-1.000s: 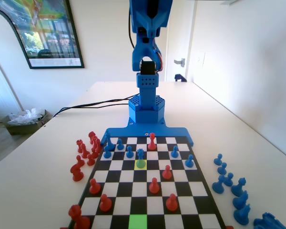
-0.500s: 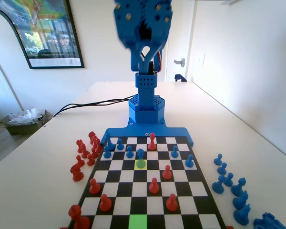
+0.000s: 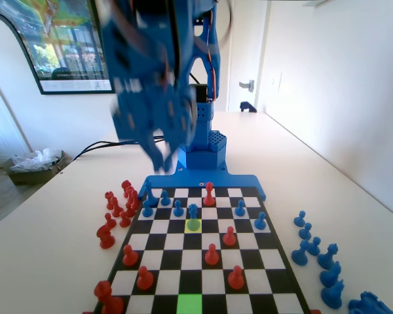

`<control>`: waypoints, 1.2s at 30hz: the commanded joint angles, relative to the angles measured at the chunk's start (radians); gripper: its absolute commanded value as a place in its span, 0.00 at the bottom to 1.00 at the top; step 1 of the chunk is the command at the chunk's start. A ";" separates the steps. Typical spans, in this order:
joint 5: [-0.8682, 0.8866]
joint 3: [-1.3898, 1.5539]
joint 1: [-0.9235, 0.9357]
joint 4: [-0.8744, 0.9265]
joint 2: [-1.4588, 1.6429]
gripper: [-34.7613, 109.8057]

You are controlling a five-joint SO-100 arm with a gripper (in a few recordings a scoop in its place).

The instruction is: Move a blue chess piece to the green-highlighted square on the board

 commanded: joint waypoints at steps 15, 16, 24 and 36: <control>0.040 0.017 -0.109 -0.032 0.014 0.32; 0.038 0.028 -0.107 -0.048 0.009 0.32; 0.025 0.081 -0.098 -0.110 -0.021 0.32; 0.011 0.121 -0.086 -0.199 -0.061 0.32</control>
